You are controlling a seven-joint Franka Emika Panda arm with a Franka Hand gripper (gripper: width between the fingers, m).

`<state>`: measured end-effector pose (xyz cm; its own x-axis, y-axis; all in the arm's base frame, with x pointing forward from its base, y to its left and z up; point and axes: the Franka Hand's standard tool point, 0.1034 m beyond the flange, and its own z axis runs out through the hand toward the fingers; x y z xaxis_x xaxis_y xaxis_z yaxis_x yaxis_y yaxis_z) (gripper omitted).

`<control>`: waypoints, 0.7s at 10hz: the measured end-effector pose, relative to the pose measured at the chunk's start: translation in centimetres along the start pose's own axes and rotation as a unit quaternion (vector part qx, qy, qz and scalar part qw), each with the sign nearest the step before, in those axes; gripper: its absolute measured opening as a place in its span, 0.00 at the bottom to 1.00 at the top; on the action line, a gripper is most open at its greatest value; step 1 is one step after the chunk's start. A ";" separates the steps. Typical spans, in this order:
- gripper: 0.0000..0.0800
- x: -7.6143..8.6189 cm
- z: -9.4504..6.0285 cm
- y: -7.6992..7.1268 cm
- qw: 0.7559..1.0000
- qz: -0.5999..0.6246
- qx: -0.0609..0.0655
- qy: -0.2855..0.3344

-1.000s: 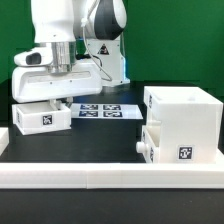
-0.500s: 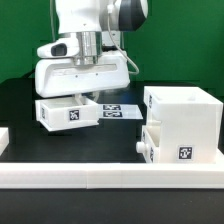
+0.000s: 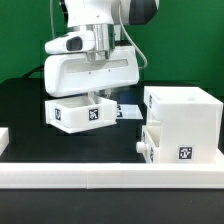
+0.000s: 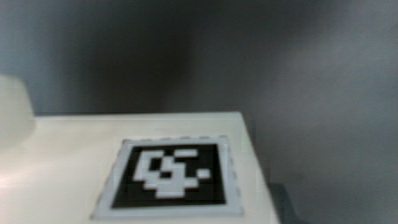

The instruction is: Assemble drawer

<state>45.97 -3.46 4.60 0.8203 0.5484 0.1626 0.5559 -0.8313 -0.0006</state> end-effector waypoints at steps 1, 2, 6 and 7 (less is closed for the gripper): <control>0.05 -0.1 0.0 -0.1 1.000 0.000 0.001 -0.001; 0.05 -0.1 0.0 -0.1 1.000 0.000 0.001 -0.001; 0.05 1.1 -0.3 0.7 0.985 -0.173 0.006 -0.011; 0.05 1.4 -0.4 0.9 0.977 -0.212 0.006 -0.013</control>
Offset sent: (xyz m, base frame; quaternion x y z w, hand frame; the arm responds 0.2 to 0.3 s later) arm 0.0000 0.0000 0.0000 0.0000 0.0000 -0.1296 0.9916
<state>47.56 -3.47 5.22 0.5183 0.8459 0.1257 0.8483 -0.5272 0.0496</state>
